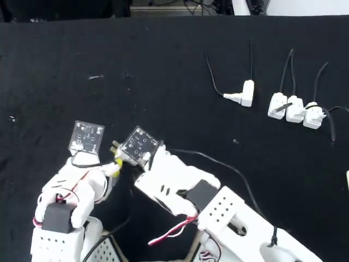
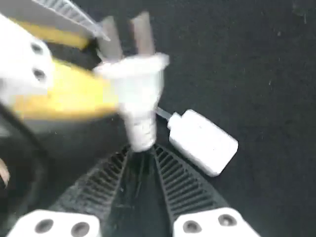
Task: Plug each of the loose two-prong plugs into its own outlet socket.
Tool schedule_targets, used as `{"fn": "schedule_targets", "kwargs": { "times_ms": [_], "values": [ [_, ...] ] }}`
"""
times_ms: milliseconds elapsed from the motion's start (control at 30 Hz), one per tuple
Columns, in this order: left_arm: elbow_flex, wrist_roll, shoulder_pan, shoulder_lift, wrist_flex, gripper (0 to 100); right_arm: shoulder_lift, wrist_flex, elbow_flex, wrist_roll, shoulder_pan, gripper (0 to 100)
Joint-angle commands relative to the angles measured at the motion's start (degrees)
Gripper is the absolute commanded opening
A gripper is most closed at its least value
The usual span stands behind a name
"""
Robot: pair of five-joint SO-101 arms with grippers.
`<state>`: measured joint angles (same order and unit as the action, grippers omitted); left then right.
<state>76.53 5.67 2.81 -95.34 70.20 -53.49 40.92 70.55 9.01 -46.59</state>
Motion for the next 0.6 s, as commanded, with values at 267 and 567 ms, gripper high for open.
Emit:
{"fn": "schedule_targets", "kwargs": {
  "times_ms": [267,567],
  "values": [
    [-4.26,4.40,-25.98,-0.26,-0.35,21,-1.19,4.48,-6.02,5.01,1.85,1.1],
    [0.31,7.56,-34.33,-0.18,-0.53,21,-1.27,30.33,-25.10,18.02,9.58,1.1]
  ]
}}
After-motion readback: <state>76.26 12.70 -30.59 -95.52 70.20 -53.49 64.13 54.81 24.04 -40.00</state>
